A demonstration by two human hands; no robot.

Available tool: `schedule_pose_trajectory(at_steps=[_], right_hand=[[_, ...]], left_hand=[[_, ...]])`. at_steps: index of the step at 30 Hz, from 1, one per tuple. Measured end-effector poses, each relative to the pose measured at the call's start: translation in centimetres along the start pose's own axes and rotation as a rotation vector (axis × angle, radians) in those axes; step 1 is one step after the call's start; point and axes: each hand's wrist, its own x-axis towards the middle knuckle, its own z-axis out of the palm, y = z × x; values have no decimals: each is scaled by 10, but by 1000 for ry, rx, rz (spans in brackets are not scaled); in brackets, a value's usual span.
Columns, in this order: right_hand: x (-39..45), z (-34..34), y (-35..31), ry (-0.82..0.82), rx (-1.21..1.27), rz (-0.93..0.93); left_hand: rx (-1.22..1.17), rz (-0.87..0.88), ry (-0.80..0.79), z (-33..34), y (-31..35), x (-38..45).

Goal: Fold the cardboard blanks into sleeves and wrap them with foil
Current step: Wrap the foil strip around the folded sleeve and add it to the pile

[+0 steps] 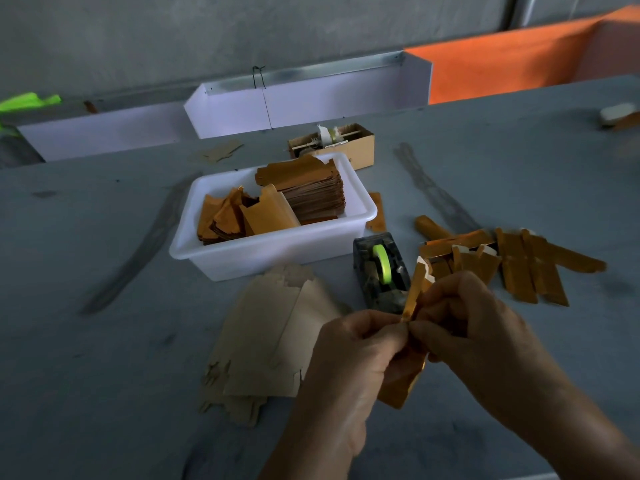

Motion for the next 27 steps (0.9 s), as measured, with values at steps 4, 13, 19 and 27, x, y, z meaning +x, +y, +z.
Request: schedule_pose_trajectory(at_steps=[4, 13, 19, 27], right_hand=[[-1, 2, 0, 23, -61, -16], [-6, 3, -12, 139, -249, -41], [-5, 3, -13, 94, -321, 1], [-5, 12, 6, -61, 180, 141]], left_hand=[[8, 21, 39, 1, -5, 1], [109, 336, 262, 16, -18, -2], [126, 427, 411, 18, -29, -3], [87, 336, 316, 13, -18, -7]])
